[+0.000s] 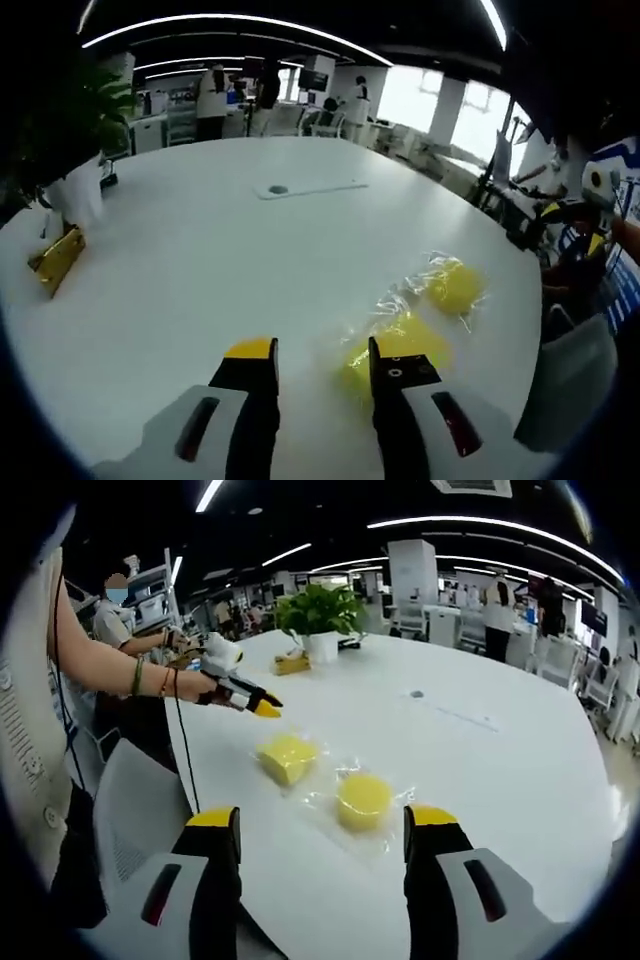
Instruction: Compare the silicone blocks by pressing each to a similar depth, holding the contact briefly, and releasing to observe deformation and rebound differences across the visible hardness samples.
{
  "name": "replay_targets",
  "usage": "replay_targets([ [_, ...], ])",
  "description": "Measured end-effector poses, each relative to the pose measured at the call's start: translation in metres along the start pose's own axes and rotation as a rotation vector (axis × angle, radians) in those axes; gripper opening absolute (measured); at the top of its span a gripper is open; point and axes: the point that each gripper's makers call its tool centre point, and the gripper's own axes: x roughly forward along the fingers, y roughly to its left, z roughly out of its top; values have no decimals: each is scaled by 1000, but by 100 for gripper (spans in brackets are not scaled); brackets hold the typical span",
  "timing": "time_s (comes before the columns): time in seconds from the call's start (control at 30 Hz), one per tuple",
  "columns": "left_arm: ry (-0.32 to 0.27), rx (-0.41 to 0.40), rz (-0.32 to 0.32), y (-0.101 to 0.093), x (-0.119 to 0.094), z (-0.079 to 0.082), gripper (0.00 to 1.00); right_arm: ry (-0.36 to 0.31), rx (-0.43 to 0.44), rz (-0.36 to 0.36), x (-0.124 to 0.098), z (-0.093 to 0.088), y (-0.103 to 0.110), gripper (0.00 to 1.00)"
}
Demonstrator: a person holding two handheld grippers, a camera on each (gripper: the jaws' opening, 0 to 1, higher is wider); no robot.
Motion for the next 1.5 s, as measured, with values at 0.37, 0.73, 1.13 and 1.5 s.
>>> replay_targets([
  [0.37,-225,-26,23,-52,-75,32,41,-166,55,57,-19,9,24,63],
  [0.73,-317,-10,-40,-108,-110,31,51,-296,188,127,-39,1,35,79],
  [1.13,-268,-42,-73,-125,-105,24,59,-264,206,123,-45,-21,28,76],
  [1.5,-158,-38,-58,-133,-56,30,54,-271,231,104,-53,-27,20,74],
])
